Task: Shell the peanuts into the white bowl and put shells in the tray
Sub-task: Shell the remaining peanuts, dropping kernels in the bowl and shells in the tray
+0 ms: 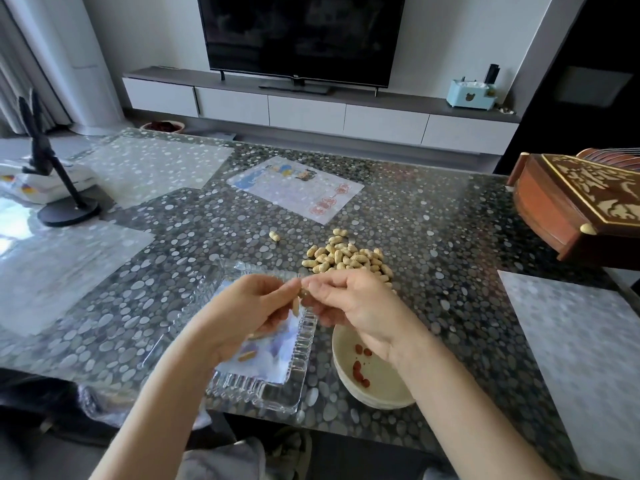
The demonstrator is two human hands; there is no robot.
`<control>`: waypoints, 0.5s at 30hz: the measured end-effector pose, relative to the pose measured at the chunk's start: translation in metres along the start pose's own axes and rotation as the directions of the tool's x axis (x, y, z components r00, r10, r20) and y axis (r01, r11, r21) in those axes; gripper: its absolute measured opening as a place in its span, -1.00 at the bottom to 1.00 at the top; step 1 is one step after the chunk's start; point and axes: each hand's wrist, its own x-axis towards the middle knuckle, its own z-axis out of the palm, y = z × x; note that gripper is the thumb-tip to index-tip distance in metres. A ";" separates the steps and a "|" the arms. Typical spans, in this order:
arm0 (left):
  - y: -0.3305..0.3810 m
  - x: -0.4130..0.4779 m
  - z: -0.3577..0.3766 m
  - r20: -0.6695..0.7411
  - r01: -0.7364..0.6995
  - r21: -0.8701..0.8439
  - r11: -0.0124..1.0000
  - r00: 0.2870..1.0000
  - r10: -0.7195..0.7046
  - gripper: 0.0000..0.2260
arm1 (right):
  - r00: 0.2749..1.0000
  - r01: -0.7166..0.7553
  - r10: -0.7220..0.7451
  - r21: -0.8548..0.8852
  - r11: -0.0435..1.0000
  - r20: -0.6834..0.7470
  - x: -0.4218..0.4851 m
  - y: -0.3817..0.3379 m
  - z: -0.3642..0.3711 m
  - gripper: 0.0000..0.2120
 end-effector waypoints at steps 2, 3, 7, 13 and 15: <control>-0.012 0.004 -0.012 -0.152 0.026 0.347 0.938 0.988 0.028 -0.63 | 0.996 0.050 -0.069 -0.320 0.946 -0.050 0.009 0.005 0.011 -0.77; -0.016 0.007 -0.016 -0.202 0.040 0.497 0.867 0.977 0.071 -0.61 | 0.992 0.085 -0.119 -0.479 0.874 -0.043 0.012 0.007 0.017 -0.75; -0.028 0.017 -0.029 -0.302 0.149 0.668 0.729 0.950 0.082 -0.53 | 0.980 0.189 -0.173 -0.723 0.664 0.097 0.016 0.013 0.036 -0.74; -0.030 0.024 -0.029 -0.376 0.149 0.659 0.738 0.914 0.152 -0.58 | 0.880 -0.109 -0.342 -0.843 0.527 -0.328 0.041 -0.006 -0.026 -0.86; -0.024 0.022 -0.024 -0.389 0.115 0.653 0.749 0.899 0.200 -0.57 | 0.905 -0.245 -0.230 -0.879 0.408 -0.359 0.055 -0.004 -0.047 -0.88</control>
